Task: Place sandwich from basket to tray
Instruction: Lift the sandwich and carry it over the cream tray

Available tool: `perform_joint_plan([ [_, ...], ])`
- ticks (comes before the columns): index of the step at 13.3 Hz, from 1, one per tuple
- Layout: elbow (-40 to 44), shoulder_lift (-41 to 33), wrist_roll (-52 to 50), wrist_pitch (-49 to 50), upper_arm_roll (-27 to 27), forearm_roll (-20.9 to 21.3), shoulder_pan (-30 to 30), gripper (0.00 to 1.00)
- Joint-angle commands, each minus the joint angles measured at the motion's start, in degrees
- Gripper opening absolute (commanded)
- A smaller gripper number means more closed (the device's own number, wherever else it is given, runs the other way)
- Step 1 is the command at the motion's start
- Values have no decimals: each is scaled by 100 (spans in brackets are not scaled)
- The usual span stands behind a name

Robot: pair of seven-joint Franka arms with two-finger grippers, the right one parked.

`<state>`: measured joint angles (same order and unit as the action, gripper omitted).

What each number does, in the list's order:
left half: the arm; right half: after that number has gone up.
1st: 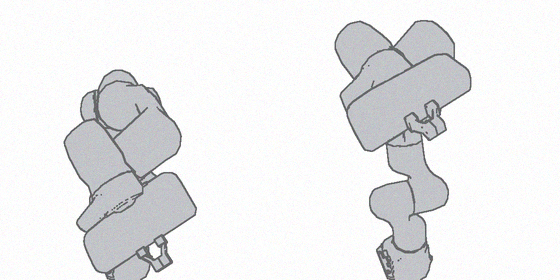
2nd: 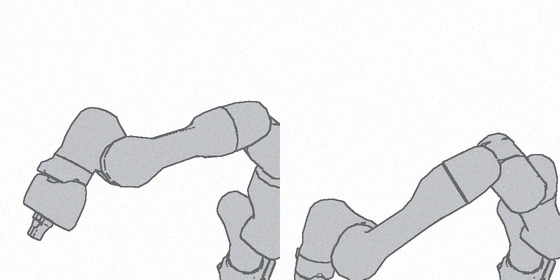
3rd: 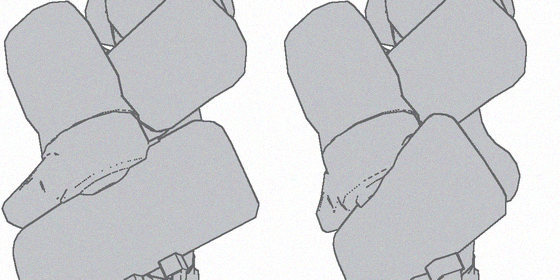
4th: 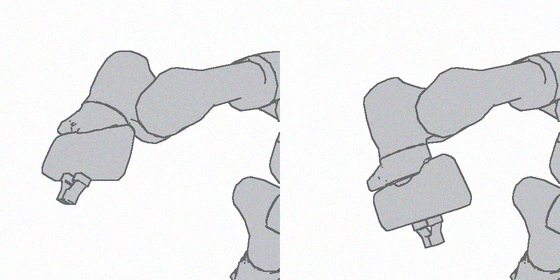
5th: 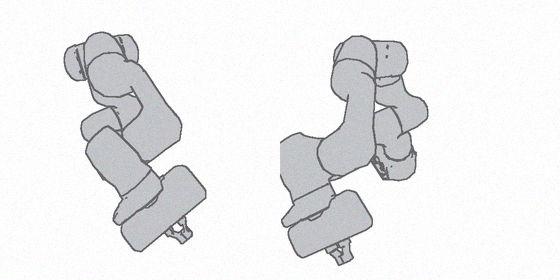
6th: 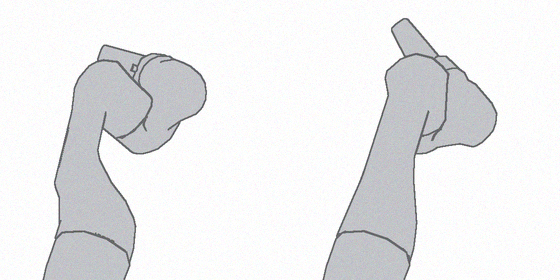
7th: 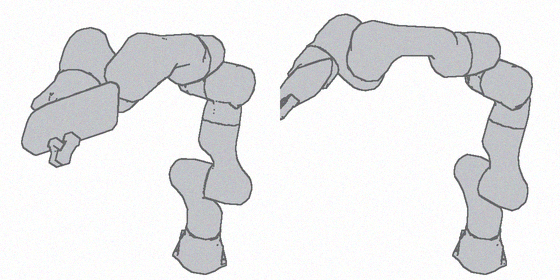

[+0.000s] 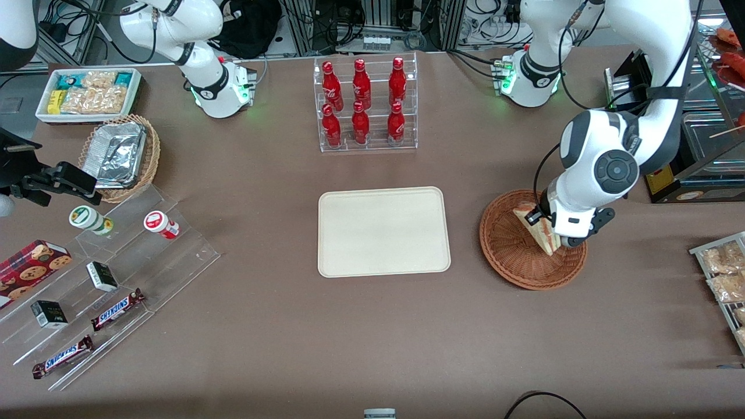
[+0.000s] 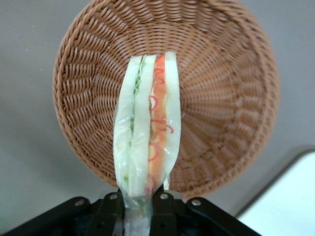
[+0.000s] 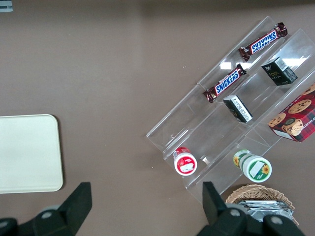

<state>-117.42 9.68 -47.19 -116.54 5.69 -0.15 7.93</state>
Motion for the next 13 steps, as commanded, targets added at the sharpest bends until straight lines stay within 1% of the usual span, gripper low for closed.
perform_joint_plan([
  [1, 271, 208, 130, 149, 458, 181, 68, 8],
  [2, 447, 340, 244, 176, 677, 339, 68, 8],
  [3, 596, 429, 402, 184, 888, 402, 60, 8],
  [5, 799, 630, 526, 202, 1327, 420, 68, 7],
  [6, 1026, 832, 474, 193, 1600, 437, 77, 7],
  [7, 1316, 1060, 317, 202, 1707, 446, 181, 7],
  [8, 1623, 1280, 37, 220, 1708, 533, 452, 7],
  [10, 2133, 1763, -499, 211, 1716, 858, 805, 6],
  [11, 2362, 1966, -702, 211, 1717, 955, 972, 6],
  [13, 2767, 2326, -818, 193, 1717, 939, 1253, 6],
])
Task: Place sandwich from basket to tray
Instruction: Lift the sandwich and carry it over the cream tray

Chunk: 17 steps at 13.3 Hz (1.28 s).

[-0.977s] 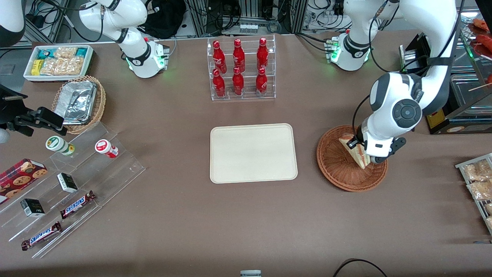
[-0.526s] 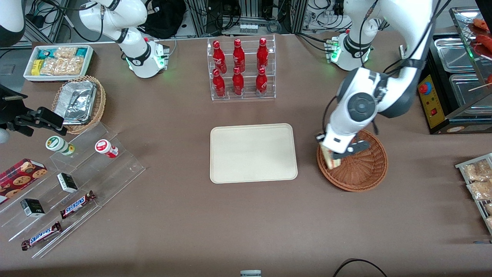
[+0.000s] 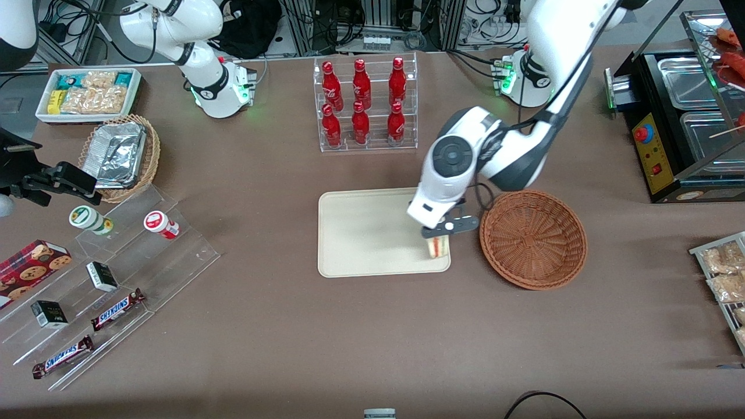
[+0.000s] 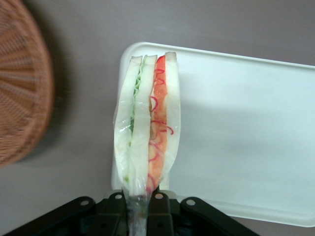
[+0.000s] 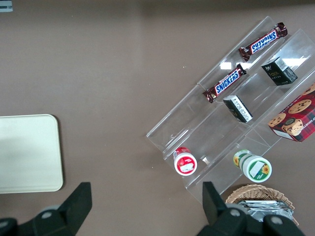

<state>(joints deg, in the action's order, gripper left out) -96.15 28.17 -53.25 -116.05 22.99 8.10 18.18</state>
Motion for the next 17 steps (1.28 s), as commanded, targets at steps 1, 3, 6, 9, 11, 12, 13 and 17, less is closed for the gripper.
perform_joint_plan([
  [1, 893, 679, -360, 144, -14, 130, 361, 6],
  [3, 1237, 978, -642, 144, -40, 148, 633, 6],
  [6, 1432, 1190, -853, 144, -67, 157, 880, 5],
  [9, 1502, 1392, -854, 126, -67, 139, 942, 5],
  [11, 1520, 1445, -854, 118, -67, 148, 995, 6],
  [12, 1529, 1489, -862, 109, -67, 148, 1003, 6],
  [13, 1529, 1524, -854, 83, -67, 183, 1021, 7],
  [17, 1485, 1595, -889, -76, -58, 385, 1030, 44],
])
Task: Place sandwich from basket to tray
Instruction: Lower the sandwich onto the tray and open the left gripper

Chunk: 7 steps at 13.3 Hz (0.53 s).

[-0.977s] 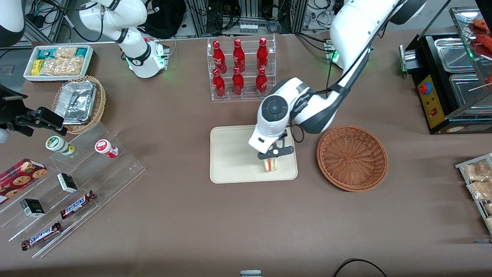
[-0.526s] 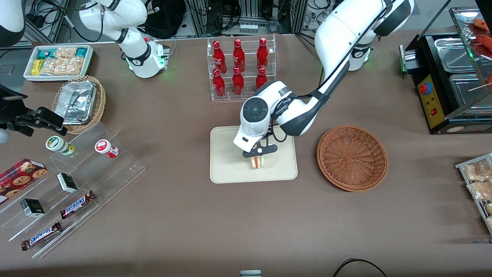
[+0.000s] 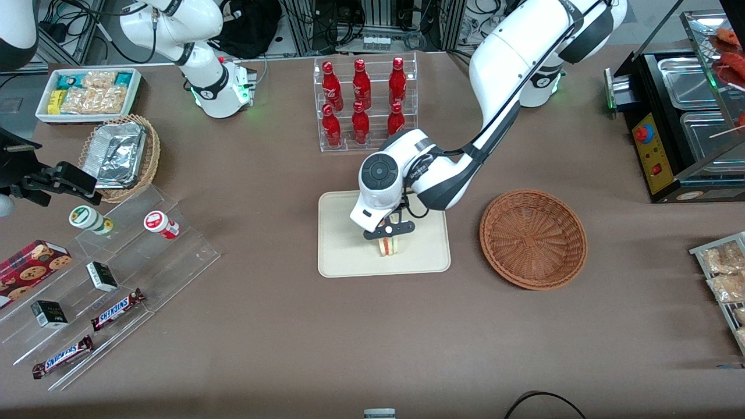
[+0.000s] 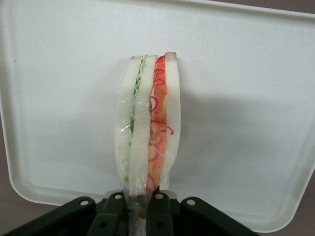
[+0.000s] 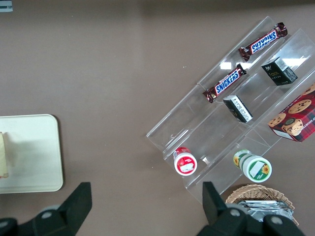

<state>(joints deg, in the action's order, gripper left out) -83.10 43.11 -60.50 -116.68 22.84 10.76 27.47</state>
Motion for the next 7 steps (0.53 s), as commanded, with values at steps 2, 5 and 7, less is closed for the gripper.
perform_joint_plan([
  [2, 198, 66, -147, -13, -43, 128, 92, 100],
  [5, 206, -240, -103, 40, -43, 145, 84, 100],
  [7, 145, -617, -76, 179, -43, 145, 13, 100],
])
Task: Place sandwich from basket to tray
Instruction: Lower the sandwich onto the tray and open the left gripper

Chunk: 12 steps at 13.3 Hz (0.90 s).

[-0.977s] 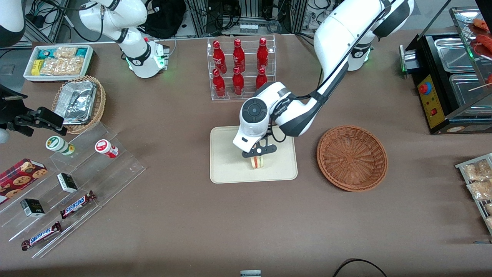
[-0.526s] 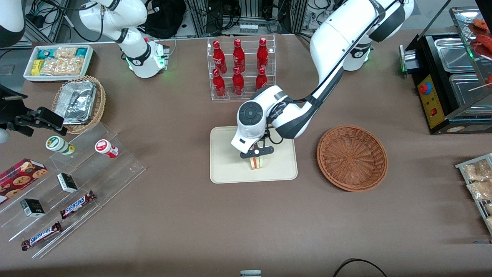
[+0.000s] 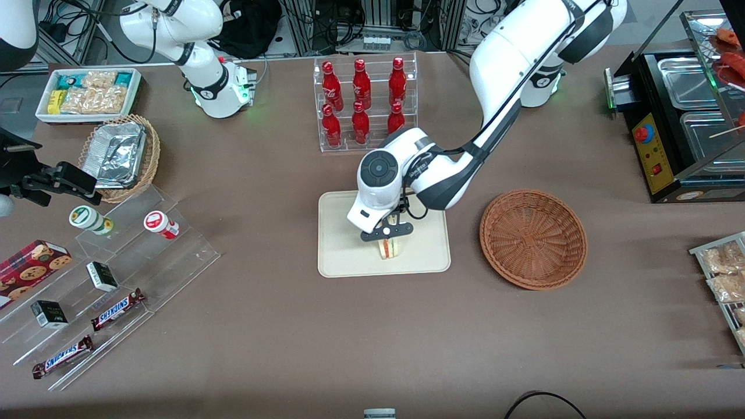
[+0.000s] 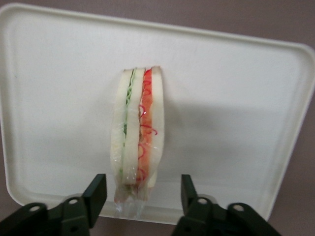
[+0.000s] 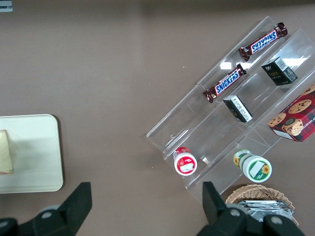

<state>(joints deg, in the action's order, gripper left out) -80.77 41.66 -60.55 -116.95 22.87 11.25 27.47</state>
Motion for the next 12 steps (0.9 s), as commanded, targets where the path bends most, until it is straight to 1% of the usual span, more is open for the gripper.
perform_joint_plan([
  [1, -80, -639, -54, 486, -55, 96, -4, 100],
  [3, -97, -982, -19, 979, -46, 79, -179, 100],
  [5, -89, -1255, 646, 1401, -72, 70, -259, 100],
  [7, -97, -1396, 606, 1543, -81, 0, -635, 100],
  [9, -194, -1511, 693, 1736, -90, 26, -725, 100],
  [12, -526, -1844, 841, 1764, -90, 43, -1084, 100],
])
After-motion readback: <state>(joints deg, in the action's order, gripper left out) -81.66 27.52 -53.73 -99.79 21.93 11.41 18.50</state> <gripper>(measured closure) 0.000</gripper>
